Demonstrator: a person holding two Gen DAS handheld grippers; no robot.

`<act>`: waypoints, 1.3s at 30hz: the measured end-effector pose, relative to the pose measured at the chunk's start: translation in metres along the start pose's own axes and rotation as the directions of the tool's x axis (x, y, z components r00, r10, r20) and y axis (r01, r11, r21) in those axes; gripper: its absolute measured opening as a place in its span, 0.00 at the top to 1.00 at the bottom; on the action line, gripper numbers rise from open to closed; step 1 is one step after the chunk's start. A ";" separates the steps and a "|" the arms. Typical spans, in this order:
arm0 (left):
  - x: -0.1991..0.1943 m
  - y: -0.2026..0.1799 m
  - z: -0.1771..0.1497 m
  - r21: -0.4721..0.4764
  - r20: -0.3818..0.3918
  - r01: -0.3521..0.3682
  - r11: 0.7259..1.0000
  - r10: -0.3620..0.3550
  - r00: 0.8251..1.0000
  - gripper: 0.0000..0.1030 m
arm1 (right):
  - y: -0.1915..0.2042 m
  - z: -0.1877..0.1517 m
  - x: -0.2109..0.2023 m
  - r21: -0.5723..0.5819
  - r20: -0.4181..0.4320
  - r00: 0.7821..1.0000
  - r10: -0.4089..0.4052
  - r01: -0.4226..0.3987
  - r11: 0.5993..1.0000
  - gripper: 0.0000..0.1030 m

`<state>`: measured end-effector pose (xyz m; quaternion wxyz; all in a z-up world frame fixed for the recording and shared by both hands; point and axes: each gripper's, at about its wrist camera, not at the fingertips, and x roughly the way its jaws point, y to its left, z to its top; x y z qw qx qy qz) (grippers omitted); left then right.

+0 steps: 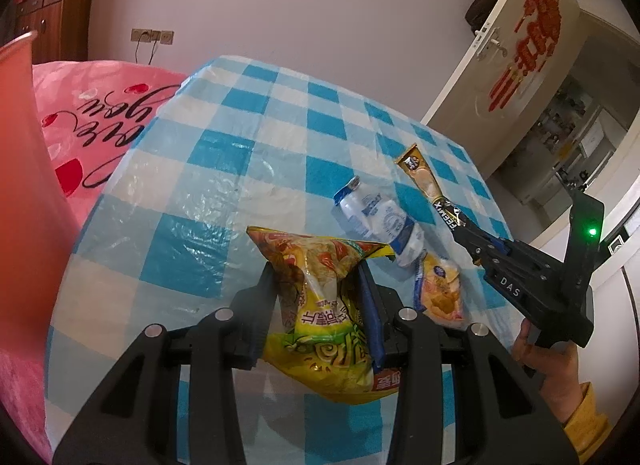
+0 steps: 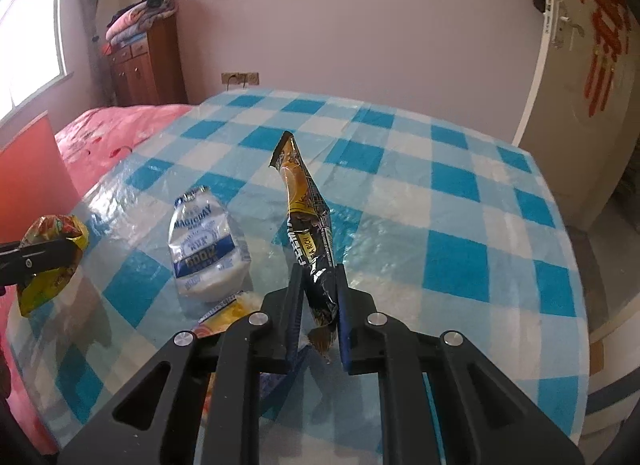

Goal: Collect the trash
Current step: 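Carry chip bag and coffee stick over the orange bucket and open both grippers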

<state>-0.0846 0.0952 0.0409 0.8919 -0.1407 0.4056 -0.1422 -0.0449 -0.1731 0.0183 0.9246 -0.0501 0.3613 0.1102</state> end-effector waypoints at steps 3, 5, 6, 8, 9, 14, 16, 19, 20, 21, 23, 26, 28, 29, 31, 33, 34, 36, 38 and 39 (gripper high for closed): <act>-0.008 -0.003 0.003 0.012 0.023 0.005 1.000 -0.006 1.000 0.60 | -0.002 0.006 -0.017 0.025 0.028 1.000 0.009 -0.009 1.000 0.85; -0.014 -0.004 0.006 0.015 0.038 0.012 1.000 -0.013 0.999 0.60 | -0.002 0.010 -0.025 0.037 0.040 0.999 0.019 -0.021 0.999 0.85; -0.017 -0.005 0.007 0.016 0.047 0.016 1.000 -0.017 0.999 0.60 | -0.001 0.013 -0.032 0.043 0.052 0.998 0.027 -0.030 0.999 0.85; -0.023 -0.006 0.011 0.022 0.064 0.021 1.000 -0.022 0.998 0.60 | 0.001 0.018 -0.041 0.049 0.068 0.997 0.038 -0.041 0.998 0.85; -0.026 -0.007 0.012 0.024 0.072 0.022 0.999 -0.024 0.997 0.60 | 0.004 0.022 -0.047 0.052 0.079 0.996 0.050 -0.054 0.997 0.85; -0.047 -0.005 0.021 0.029 0.126 0.022 0.999 -0.025 0.992 0.60 | 0.022 0.040 -0.071 0.039 0.118 0.988 0.104 -0.109 0.993 0.85; -0.059 -0.002 0.026 0.025 0.155 0.017 1.000 -0.021 0.988 0.60 | 0.034 0.049 -0.079 0.027 0.133 0.981 0.140 -0.145 0.989 0.85; -0.079 0.005 0.032 0.020 0.201 -0.003 1.000 -0.001 0.980 0.60 | 0.057 0.063 -0.090 -0.002 0.145 0.969 0.199 -0.200 0.980 0.85; -0.085 0.008 0.034 0.016 0.214 -0.010 1.000 0.006 0.977 0.60 | 0.064 0.067 -0.093 -0.013 0.147 0.965 0.216 -0.217 0.976 0.85; -0.090 0.010 0.037 0.012 0.225 -0.017 1.000 0.014 0.974 0.60 | 0.073 0.071 -0.096 -0.027 0.148 0.961 0.236 -0.234 0.972 0.85; -0.108 0.018 0.041 -0.001 0.262 -0.037 0.999 0.036 0.965 0.60 | 0.093 0.080 -0.100 -0.060 0.145 0.949 0.280 -0.274 0.960 0.85; -0.133 0.033 0.047 -0.025 0.313 -0.087 0.996 0.090 0.946 0.60 | 0.129 0.094 -0.106 -0.123 0.134 0.927 0.350 -0.335 0.934 0.85; -0.153 0.047 0.050 -0.053 0.348 -0.117 0.992 0.128 0.929 0.60 | 0.154 0.102 -0.109 -0.163 0.124 0.913 0.387 -0.366 0.916 0.85; -0.160 0.053 0.051 -0.065 0.359 -0.132 0.989 0.147 0.922 0.60 | 0.167 0.106 -0.110 -0.185 0.118 0.906 0.407 -0.382 0.905 0.85; -0.175 0.067 0.051 -0.095 0.380 -0.166 0.982 0.190 0.905 0.60 | 0.190 0.115 -0.109 -0.214 0.099 0.888 0.449 -0.421 0.881 0.85; -0.186 0.083 0.051 -0.133 0.391 -0.193 0.972 0.231 0.891 0.60 | 0.217 0.124 -0.107 -0.236 0.072 0.863 0.500 -0.472 0.849 0.85; -0.193 0.095 0.051 -0.160 0.396 -0.211 0.964 0.258 0.881 0.60 | 0.227 0.127 -0.105 -0.247 0.065 0.857 0.512 -0.483 0.840 0.85; -0.200 0.108 0.051 -0.188 0.399 -0.231 0.955 0.289 0.870 0.60 | 0.247 0.134 -0.100 -0.263 0.044 0.842 0.538 -0.510 0.819 0.85; -0.206 0.125 0.050 -0.223 0.395 -0.251 0.942 0.323 0.860 0.60 | 0.266 0.139 -0.093 -0.270 0.019 0.826 0.563 -0.538 0.799 0.85; -0.208 0.135 0.049 -0.243 0.391 -0.257 0.935 0.337 0.857 0.60 | 0.274 0.140 -0.090 -0.273 0.008 0.822 0.569 -0.546 0.792 0.85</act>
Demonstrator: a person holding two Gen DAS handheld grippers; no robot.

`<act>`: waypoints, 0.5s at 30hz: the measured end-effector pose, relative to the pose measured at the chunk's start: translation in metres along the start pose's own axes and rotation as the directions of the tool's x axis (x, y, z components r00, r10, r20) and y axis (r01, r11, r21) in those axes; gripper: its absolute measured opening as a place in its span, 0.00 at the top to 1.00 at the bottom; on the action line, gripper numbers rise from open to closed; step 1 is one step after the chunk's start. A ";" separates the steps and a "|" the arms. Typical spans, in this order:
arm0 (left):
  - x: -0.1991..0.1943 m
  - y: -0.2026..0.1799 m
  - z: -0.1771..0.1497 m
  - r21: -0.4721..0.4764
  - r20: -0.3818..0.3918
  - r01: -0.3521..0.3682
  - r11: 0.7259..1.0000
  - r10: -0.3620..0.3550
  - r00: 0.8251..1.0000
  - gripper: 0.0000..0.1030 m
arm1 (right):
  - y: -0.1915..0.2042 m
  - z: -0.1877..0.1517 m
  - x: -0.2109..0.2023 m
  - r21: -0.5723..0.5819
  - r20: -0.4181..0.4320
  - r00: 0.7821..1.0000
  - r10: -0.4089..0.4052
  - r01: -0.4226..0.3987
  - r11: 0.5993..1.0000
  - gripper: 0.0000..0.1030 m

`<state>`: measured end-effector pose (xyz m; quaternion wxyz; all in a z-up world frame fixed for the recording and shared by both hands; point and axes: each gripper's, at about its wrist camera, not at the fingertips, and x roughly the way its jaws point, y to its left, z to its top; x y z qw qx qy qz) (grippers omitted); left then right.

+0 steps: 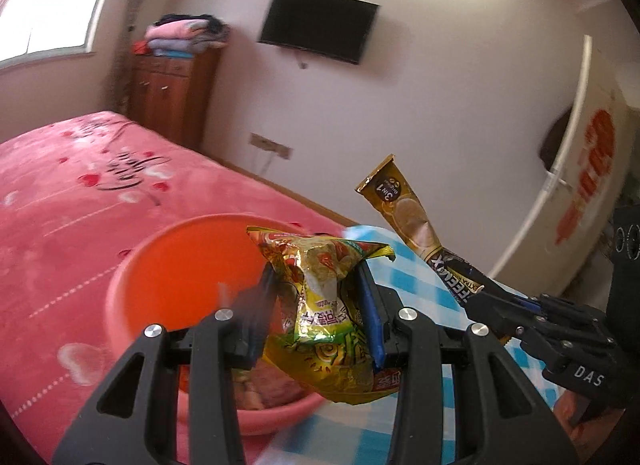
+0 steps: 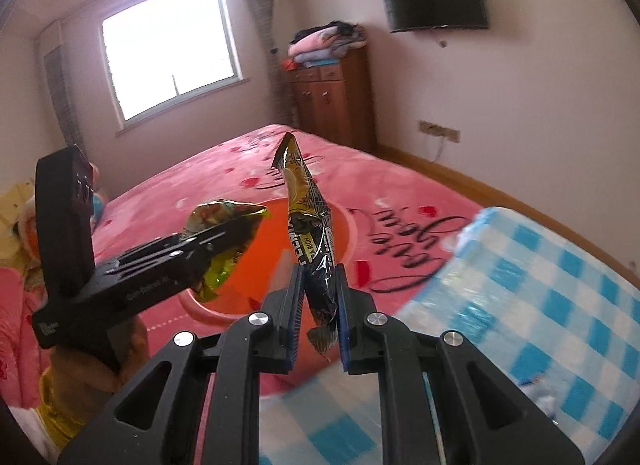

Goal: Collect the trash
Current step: 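Carry chip bag and coffee stick over the orange bucket and open both grippers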

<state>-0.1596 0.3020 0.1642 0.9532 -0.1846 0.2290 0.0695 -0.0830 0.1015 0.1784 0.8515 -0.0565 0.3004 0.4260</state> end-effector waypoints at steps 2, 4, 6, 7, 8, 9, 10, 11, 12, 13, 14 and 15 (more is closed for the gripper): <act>0.002 0.014 0.001 -0.019 -0.003 -0.021 1.000 0.021 1.000 0.60 | 0.008 0.005 0.018 0.001 -0.025 1.000 0.018 -0.018 1.000 0.85; 0.007 0.026 0.002 -0.035 -0.009 -0.043 0.998 0.043 0.999 0.60 | 0.013 0.007 0.031 -0.005 -0.041 0.999 0.018 -0.019 1.000 0.84; 0.011 0.034 0.000 -0.051 -0.020 -0.062 0.997 0.061 0.998 0.58 | 0.019 0.007 0.043 -0.003 -0.062 0.998 0.028 -0.028 1.000 0.81; 0.015 0.040 0.000 -0.064 -0.035 -0.079 0.995 0.076 0.996 0.48 | 0.020 0.007 0.049 0.012 -0.070 0.997 0.036 -0.036 0.999 0.79; 0.018 0.042 -0.002 -0.072 -0.041 -0.089 0.993 0.086 0.995 0.41 | 0.020 0.007 0.054 0.022 -0.077 0.996 0.043 -0.041 0.999 0.72; 0.020 0.045 -0.003 -0.079 -0.040 -0.106 0.991 0.103 0.994 0.29 | 0.021 0.007 0.057 0.027 -0.073 0.996 0.048 -0.046 0.999 0.66; 0.020 0.046 -0.003 -0.080 -0.035 -0.119 0.990 0.117 0.993 0.24 | 0.022 0.005 0.056 0.031 -0.062 0.997 0.049 -0.047 0.998 0.50; 0.018 0.046 -0.003 -0.077 -0.033 -0.122 0.990 0.120 0.992 0.22 | 0.020 0.004 0.054 0.038 -0.050 0.998 0.047 -0.046 0.998 0.33; 0.018 0.047 -0.003 -0.076 -0.031 -0.120 0.990 0.118 0.993 0.18 | 0.018 0.002 0.050 0.050 -0.030 0.998 0.046 -0.045 0.998 0.28; 0.018 0.048 -0.003 -0.078 -0.030 -0.121 0.990 0.119 0.992 0.15 | 0.016 0.001 0.047 0.056 -0.021 0.999 0.045 -0.044 0.997 0.24; 0.017 0.048 -0.004 -0.081 -0.029 -0.126 0.989 0.124 0.992 0.14 | 0.013 -0.001 0.044 0.057 -0.010 0.999 0.038 -0.037 0.998 0.24; 0.016 0.048 -0.004 -0.081 -0.024 -0.126 0.989 0.124 0.992 0.14 | 0.011 -0.002 0.039 0.055 0.003 1.000 0.024 -0.024 0.998 0.23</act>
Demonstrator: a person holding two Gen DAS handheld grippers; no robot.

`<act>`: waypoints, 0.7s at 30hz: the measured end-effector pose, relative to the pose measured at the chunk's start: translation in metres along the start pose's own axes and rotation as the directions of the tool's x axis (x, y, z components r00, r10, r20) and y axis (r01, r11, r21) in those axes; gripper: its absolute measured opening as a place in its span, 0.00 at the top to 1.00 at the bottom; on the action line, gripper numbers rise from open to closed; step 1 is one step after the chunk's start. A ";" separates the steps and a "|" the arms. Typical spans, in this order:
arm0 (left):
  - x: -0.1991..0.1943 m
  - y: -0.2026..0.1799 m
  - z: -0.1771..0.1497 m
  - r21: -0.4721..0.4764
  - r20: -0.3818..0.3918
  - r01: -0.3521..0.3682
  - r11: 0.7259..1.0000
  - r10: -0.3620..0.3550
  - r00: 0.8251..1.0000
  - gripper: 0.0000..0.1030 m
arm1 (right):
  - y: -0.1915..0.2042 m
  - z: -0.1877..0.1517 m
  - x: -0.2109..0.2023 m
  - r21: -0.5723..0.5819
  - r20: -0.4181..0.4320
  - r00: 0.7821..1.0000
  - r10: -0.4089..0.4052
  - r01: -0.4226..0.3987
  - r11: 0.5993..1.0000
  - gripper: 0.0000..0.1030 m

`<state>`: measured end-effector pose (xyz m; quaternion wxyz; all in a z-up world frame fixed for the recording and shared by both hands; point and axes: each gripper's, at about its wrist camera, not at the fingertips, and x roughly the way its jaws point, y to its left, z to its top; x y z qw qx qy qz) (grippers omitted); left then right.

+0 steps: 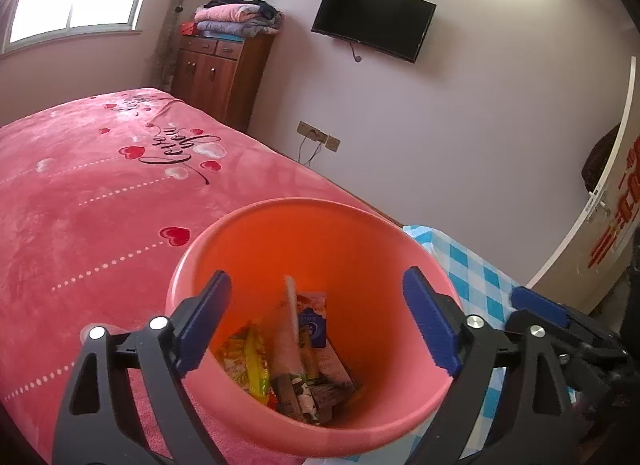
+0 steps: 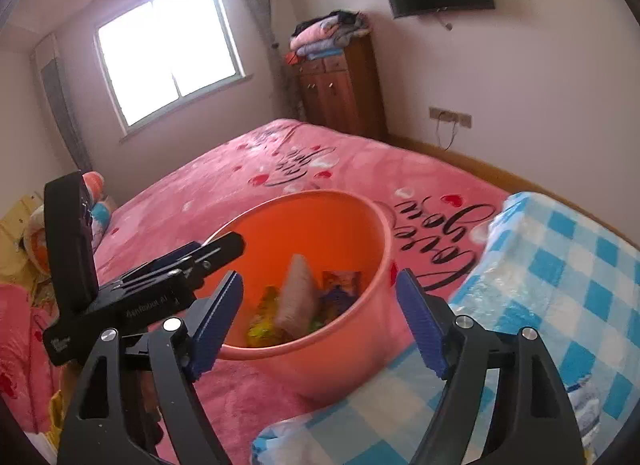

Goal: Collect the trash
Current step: 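Carry chip bag and coffee stick over the orange bucket and open both grippers, then move both tools back to the table toward the bottle and bread bag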

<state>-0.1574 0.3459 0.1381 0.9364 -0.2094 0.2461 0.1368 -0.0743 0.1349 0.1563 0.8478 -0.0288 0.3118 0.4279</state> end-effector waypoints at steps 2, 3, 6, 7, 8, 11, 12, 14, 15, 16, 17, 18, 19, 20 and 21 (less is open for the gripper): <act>-0.004 -0.002 -0.001 0.004 0.010 0.000 1.000 0.000 1.000 0.14 | -0.005 -0.004 -0.010 -0.003 0.030 0.999 -0.042 0.042 0.999 0.15; -0.006 -0.003 -0.002 0.005 0.016 0.003 1.000 -0.003 1.000 0.14 | -0.007 -0.006 -0.015 -0.003 0.042 0.997 -0.058 0.058 0.998 0.14; -0.008 -0.007 -0.004 0.011 0.025 0.021 1.000 -0.021 0.999 0.13 | -0.013 -0.013 -0.028 0.003 0.069 0.993 -0.098 0.098 0.995 0.14; -0.010 -0.010 -0.005 0.017 0.030 0.029 0.999 -0.029 0.999 0.13 | -0.015 -0.016 -0.034 0.000 0.080 0.990 -0.120 0.120 0.993 0.13; -0.011 -0.012 -0.005 0.023 0.034 0.031 0.999 -0.032 0.999 0.13 | -0.016 -0.019 -0.038 -0.001 0.089 0.987 -0.137 0.138 0.990 0.11; -0.016 -0.021 -0.006 0.046 0.047 0.040 0.998 -0.042 0.998 0.09 | -0.021 -0.027 -0.048 -0.001 0.110 0.979 -0.172 0.174 0.985 0.11; -0.017 -0.023 -0.006 0.052 0.049 0.044 0.998 -0.046 0.998 0.08 | -0.024 -0.030 -0.052 -0.001 0.115 0.977 -0.182 0.183 0.983 0.11; -0.019 -0.030 -0.008 0.060 0.045 0.054 0.997 -0.057 0.997 0.08 | -0.026 -0.036 -0.057 0.000 0.122 0.971 -0.206 0.207 0.978 0.10; -0.019 -0.033 -0.009 0.063 0.041 0.062 0.996 -0.064 0.997 0.07 | -0.029 -0.039 -0.060 0.003 0.124 0.968 -0.216 0.218 0.976 0.09; -0.020 -0.036 -0.009 0.065 0.037 0.069 0.995 -0.071 0.997 0.07 | -0.031 -0.041 -0.062 0.006 0.127 0.967 -0.223 0.224 0.975 0.09; -0.021 -0.039 -0.010 0.069 0.035 0.074 0.995 -0.077 0.996 0.07 | -0.033 -0.044 -0.065 0.012 0.129 0.965 -0.230 0.230 0.973 0.09; -0.020 -0.042 -0.011 0.073 0.032 0.079 0.994 -0.081 0.996 0.07 | -0.036 -0.046 -0.067 0.018 0.129 0.963 -0.236 0.236 0.972 0.09; -0.021 -0.047 -0.012 0.084 0.026 0.086 0.993 -0.089 0.996 0.07 | -0.039 -0.048 -0.068 0.022 0.129 0.962 -0.242 0.241 0.970 0.09; -0.021 -0.050 -0.013 0.090 0.023 0.091 0.992 -0.093 0.995 0.07 | -0.041 -0.050 -0.071 0.027 0.129 0.959 -0.251 0.249 0.968 0.09; -0.021 -0.053 -0.015 0.095 0.021 0.095 0.991 -0.098 0.995 0.07 | -0.044 -0.053 -0.073 0.031 0.131 0.957 -0.260 0.258 0.966 0.09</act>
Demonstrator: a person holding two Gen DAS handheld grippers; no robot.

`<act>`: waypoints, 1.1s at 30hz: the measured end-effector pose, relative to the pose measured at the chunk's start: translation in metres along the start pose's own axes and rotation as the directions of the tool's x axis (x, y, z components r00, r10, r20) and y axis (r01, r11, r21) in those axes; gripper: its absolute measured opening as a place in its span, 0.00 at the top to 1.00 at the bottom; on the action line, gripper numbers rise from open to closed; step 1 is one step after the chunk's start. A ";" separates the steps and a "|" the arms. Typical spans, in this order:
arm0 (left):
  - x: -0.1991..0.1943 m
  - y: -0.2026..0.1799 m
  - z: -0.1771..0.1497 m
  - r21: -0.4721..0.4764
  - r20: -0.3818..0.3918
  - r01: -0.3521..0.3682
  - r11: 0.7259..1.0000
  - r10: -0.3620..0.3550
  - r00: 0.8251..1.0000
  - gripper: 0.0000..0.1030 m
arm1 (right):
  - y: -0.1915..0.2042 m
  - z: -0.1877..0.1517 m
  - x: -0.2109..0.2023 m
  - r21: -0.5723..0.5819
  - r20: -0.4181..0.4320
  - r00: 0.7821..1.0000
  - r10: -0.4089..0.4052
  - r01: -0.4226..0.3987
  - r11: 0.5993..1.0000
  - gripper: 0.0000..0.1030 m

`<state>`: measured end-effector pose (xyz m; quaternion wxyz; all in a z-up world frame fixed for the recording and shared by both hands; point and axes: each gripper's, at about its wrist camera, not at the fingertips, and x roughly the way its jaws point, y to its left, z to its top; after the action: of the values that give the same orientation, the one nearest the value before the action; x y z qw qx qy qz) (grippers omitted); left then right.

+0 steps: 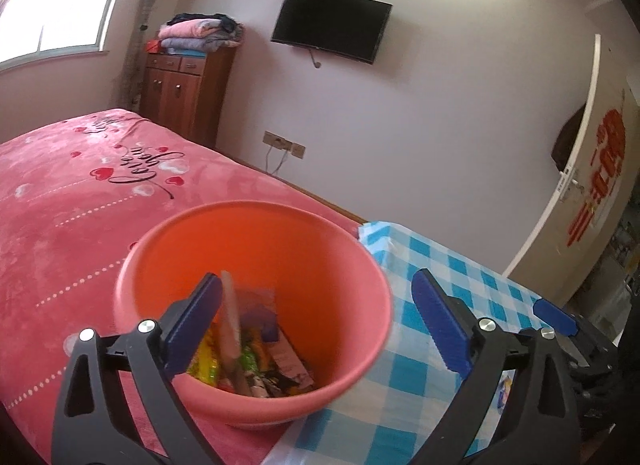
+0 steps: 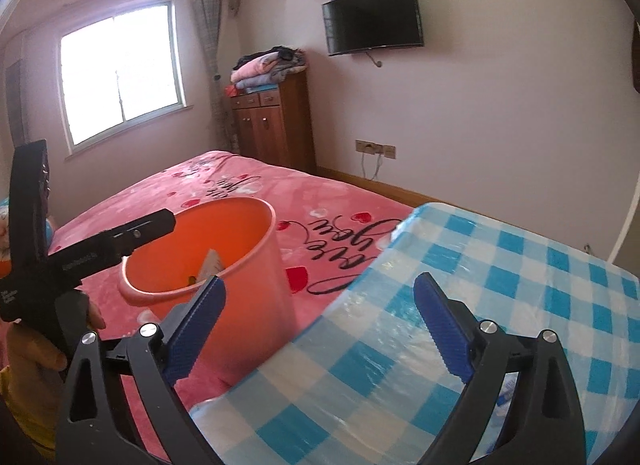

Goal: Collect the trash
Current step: 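Move both tools back to the table toward the bottle and bread bag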

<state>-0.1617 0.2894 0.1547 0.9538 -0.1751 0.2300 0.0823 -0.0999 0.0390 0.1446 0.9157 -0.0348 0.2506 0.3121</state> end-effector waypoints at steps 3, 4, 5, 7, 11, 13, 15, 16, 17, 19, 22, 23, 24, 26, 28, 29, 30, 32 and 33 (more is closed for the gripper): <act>0.000 -0.010 -0.004 0.015 -0.009 0.022 1.000 -0.022 1.000 0.07 | -0.008 -0.005 -0.004 0.003 0.003 1.000 -0.023 0.023 1.000 0.09; 0.001 -0.012 -0.004 0.017 -0.011 0.026 1.000 -0.026 1.000 0.07 | -0.009 -0.006 -0.005 0.003 0.005 1.000 -0.030 0.030 1.000 0.09; 0.002 -0.015 -0.005 0.022 -0.015 0.030 0.999 -0.030 0.999 0.07 | -0.010 -0.008 -0.007 0.003 0.006 0.999 -0.038 0.038 0.999 0.09; 0.002 -0.020 -0.007 0.030 -0.020 0.037 0.999 -0.036 0.999 0.07 | -0.015 -0.011 -0.010 0.009 0.008 0.999 -0.052 0.052 0.999 0.09; 0.003 -0.033 -0.012 0.044 -0.029 0.054 0.998 -0.053 0.998 0.07 | -0.025 -0.017 -0.015 0.023 0.009 0.997 -0.072 0.072 0.997 0.08; 0.003 -0.037 -0.015 0.051 -0.036 0.061 0.997 -0.059 0.998 0.07 | -0.029 -0.020 -0.018 0.026 0.011 0.996 -0.089 0.088 0.996 0.08; 0.004 -0.043 -0.019 0.060 -0.047 0.069 0.996 -0.066 0.997 0.07 | -0.035 -0.024 -0.021 0.030 0.012 0.994 -0.107 0.106 0.994 0.08; 0.005 -0.045 -0.019 0.063 -0.049 0.071 0.995 -0.068 0.996 0.07 | -0.036 -0.025 -0.023 0.033 0.013 0.994 -0.112 0.112 0.993 0.08; 0.006 -0.049 -0.021 0.068 -0.052 0.075 0.995 -0.072 0.996 0.07 | -0.039 -0.027 -0.024 0.036 0.013 0.993 -0.119 0.118 0.992 0.08; 0.007 -0.055 -0.023 0.078 -0.059 0.083 0.993 -0.079 0.995 0.07 | -0.043 -0.030 -0.026 0.042 0.014 0.991 -0.132 0.131 0.990 0.08; 0.009 -0.066 -0.027 0.096 -0.073 0.096 0.991 -0.089 0.993 0.07 | -0.051 -0.036 -0.030 0.054 0.011 0.989 -0.149 0.148 0.988 0.08; 0.009 -0.070 -0.029 0.101 -0.076 0.099 0.990 -0.091 0.993 0.06 | -0.055 -0.038 -0.032 0.060 0.011 0.988 -0.153 0.152 0.987 0.08; 0.009 -0.073 -0.031 0.108 -0.082 0.104 0.989 -0.095 0.992 0.07 | -0.058 -0.040 -0.033 0.066 0.011 0.987 -0.157 0.156 0.986 0.08; 0.010 -0.079 -0.033 0.119 -0.089 0.108 0.987 -0.098 0.991 0.06 | -0.063 -0.042 -0.036 0.076 0.011 0.986 -0.165 0.164 0.984 0.08; 0.012 -0.085 -0.036 0.127 -0.096 0.114 0.985 -0.102 0.990 0.06 | -0.069 -0.046 -0.038 0.085 0.010 0.985 -0.175 0.174 0.981 0.08; 0.013 -0.088 -0.038 0.132 -0.102 0.117 0.984 -0.104 0.989 0.06 | -0.071 -0.048 -0.039 0.088 0.009 0.984 -0.179 0.177 0.980 0.08; 0.014 -0.092 -0.039 0.137 -0.108 0.120 0.983 -0.105 0.989 0.06 | -0.074 -0.050 -0.040 0.091 0.010 0.983 -0.184 0.183 0.979 0.08; 0.015 -0.098 -0.043 0.146 -0.116 0.125 0.981 -0.109 0.987 0.06 | -0.079 -0.054 -0.042 0.096 0.009 0.981 -0.195 0.193 0.976 0.08; 0.017 -0.102 -0.044 0.151 -0.121 0.128 0.980 -0.110 0.987 0.06 | -0.081 -0.056 -0.043 0.100 0.007 0.980 -0.198 0.196 0.975 0.08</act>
<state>-0.1409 0.1802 0.1400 0.9534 -0.1169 0.2780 -0.0033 -0.1058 -0.0624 0.1094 0.9448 -0.0112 0.2533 0.2074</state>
